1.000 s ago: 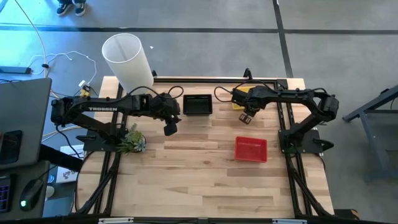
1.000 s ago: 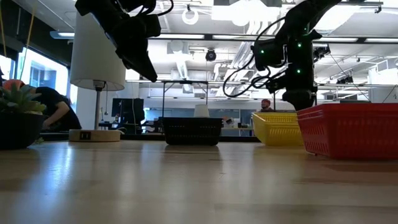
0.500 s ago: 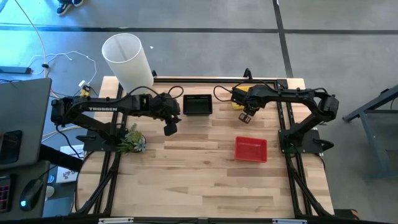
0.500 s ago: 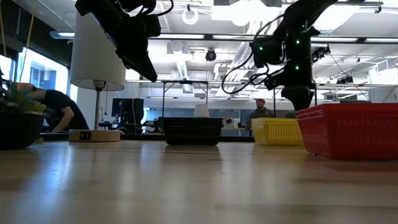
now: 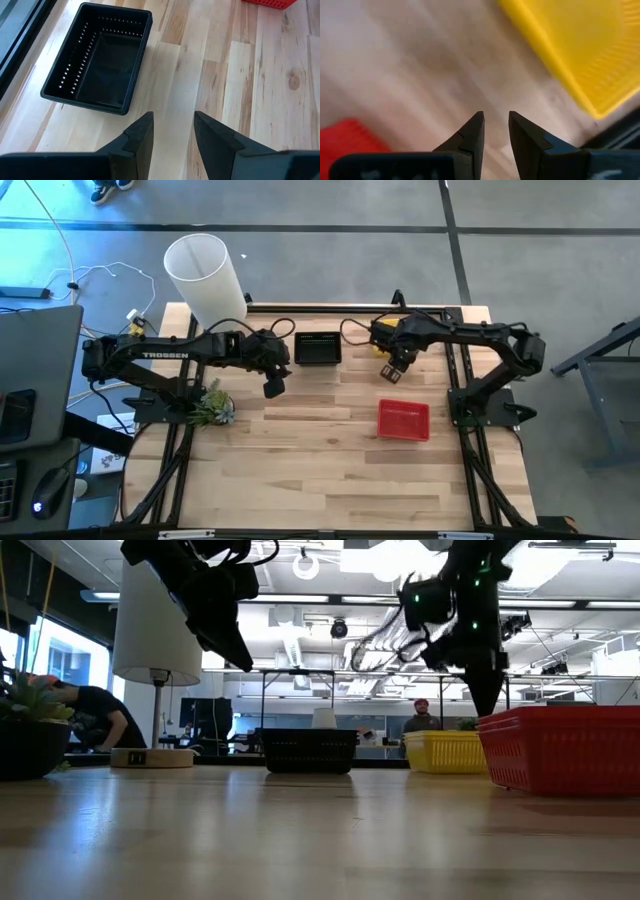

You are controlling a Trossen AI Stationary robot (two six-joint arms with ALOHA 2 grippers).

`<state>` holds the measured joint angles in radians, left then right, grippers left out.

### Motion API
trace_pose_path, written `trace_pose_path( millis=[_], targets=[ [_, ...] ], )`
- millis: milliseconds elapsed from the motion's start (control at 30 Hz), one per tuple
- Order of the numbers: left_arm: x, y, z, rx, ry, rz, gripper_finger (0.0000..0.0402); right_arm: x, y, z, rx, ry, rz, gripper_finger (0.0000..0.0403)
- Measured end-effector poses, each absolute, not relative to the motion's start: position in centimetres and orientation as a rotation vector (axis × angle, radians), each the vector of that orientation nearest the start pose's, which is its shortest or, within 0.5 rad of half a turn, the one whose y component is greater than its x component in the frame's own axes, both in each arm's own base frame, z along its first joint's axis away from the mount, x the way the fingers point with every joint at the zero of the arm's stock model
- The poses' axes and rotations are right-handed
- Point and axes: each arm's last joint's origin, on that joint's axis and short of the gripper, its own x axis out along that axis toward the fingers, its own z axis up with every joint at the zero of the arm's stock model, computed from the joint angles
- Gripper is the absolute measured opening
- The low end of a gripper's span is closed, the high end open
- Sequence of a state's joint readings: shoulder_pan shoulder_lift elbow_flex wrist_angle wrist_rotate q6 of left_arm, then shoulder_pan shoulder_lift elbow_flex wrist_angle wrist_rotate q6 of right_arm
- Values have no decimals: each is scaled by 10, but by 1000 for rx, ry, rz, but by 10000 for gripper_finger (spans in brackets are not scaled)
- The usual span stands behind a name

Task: Stack baskets by color
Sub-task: Adjust the stacked red bins

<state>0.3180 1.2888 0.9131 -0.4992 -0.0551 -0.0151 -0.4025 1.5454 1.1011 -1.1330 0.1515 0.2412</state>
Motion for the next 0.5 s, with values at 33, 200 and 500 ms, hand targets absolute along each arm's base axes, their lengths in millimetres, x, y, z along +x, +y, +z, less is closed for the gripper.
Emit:
trace_pose_path(
  millis=[33, 200, 500],
  targets=[
    [245, 82, 249, -129, 870, 356, 129, 239, -101, 223, 387, 1520, -605, 76],
    [245, 82, 249, -129, 870, 356, 129, 242, -70, 245, 366, 1428, -549, 76],
    [245, 82, 249, -138, 868, 360, 129, 233, 1, 272, 401, 1273, -497, 76]
  ],
)
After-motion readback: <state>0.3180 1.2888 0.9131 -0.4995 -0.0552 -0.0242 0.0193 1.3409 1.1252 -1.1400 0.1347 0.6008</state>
